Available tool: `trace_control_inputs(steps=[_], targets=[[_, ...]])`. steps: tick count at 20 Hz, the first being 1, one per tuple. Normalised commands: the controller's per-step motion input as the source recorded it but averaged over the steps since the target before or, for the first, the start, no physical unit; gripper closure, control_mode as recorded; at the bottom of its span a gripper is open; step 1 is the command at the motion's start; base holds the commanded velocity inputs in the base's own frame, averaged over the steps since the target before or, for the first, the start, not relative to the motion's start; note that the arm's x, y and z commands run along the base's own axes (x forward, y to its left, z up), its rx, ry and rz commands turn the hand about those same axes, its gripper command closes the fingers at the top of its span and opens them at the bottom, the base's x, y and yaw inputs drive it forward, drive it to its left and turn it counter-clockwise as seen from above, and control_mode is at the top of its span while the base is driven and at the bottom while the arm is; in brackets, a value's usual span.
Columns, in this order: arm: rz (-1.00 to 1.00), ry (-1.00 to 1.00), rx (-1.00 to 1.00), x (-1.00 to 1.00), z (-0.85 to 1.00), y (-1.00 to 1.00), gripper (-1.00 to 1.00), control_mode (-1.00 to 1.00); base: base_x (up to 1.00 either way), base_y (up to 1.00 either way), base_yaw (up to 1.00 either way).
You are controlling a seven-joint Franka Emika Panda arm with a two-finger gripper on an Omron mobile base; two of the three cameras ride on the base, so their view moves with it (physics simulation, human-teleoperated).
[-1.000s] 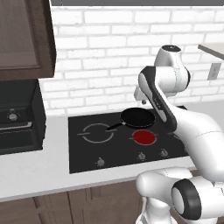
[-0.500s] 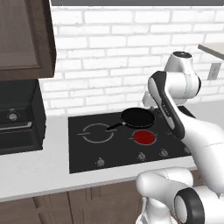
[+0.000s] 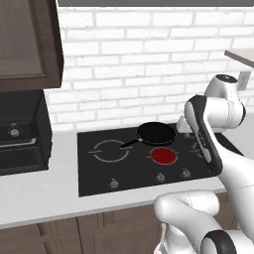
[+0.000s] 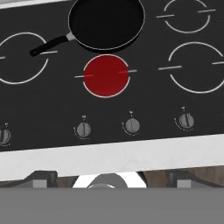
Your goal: Turn off the front center burner of the stove.
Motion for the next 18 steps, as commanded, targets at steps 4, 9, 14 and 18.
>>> trace_control_inputs(steps=[4, 9, 14, 18], targets=[[0.00, 0.02, 0.00, 0.00, -0.26, -0.04, -1.00, -1.00, 0.00, 0.00, 0.00], [0.01, 0.01, 0.00, -0.04, -0.19, -0.01, -1.00, -1.00, 0.00, 0.00, 0.00], [0.04, 0.00, 0.00, -0.03, -0.13, 0.02, -1.00, -1.00, 0.00, 0.00, 0.00], [0.10, 0.00, -0.02, 0.00, -0.17, 0.28, -1.00, -1.00, 0.00, 0.00, 0.00]])
